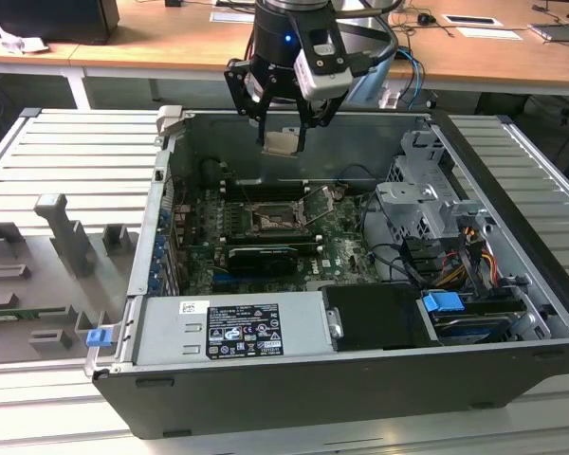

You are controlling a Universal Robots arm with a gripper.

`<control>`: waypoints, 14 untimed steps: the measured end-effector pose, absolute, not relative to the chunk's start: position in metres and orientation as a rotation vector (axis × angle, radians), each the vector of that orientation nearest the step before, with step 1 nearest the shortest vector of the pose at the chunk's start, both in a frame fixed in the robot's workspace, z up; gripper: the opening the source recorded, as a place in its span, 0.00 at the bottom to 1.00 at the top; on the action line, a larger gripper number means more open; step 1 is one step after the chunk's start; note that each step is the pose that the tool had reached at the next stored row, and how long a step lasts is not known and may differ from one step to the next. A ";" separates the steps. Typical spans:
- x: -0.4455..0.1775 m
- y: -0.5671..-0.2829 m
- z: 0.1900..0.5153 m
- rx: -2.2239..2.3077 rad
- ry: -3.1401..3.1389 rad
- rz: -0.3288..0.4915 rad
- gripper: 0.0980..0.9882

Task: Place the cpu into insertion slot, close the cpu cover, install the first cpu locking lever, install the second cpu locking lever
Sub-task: 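Place the cpu into insertion slot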

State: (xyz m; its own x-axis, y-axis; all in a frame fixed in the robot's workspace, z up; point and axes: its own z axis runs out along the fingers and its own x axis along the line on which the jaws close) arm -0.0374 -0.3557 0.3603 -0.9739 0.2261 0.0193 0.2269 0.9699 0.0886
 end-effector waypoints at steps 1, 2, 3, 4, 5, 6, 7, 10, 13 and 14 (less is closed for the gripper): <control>-0.037 -0.356 0.360 -0.363 -3.108 -0.142 0.48; -0.037 -0.356 0.360 -0.370 -3.108 -0.142 0.48; -0.037 -0.356 0.360 -0.374 -3.107 -0.142 0.48; -0.037 -0.356 0.360 -0.377 -3.107 -0.142 0.48; -0.037 -0.356 0.360 -0.381 -3.107 -0.142 0.48; -0.037 -0.356 0.360 -0.386 -3.106 -0.142 0.48; -0.037 -0.356 0.360 -0.390 -3.106 -0.142 0.48; -0.037 -0.356 0.360 -0.412 -3.104 -0.142 0.48; -0.037 -0.356 0.360 -0.427 -3.102 -0.142 0.48; -0.037 -0.356 0.359 -0.431 -3.102 -0.142 0.48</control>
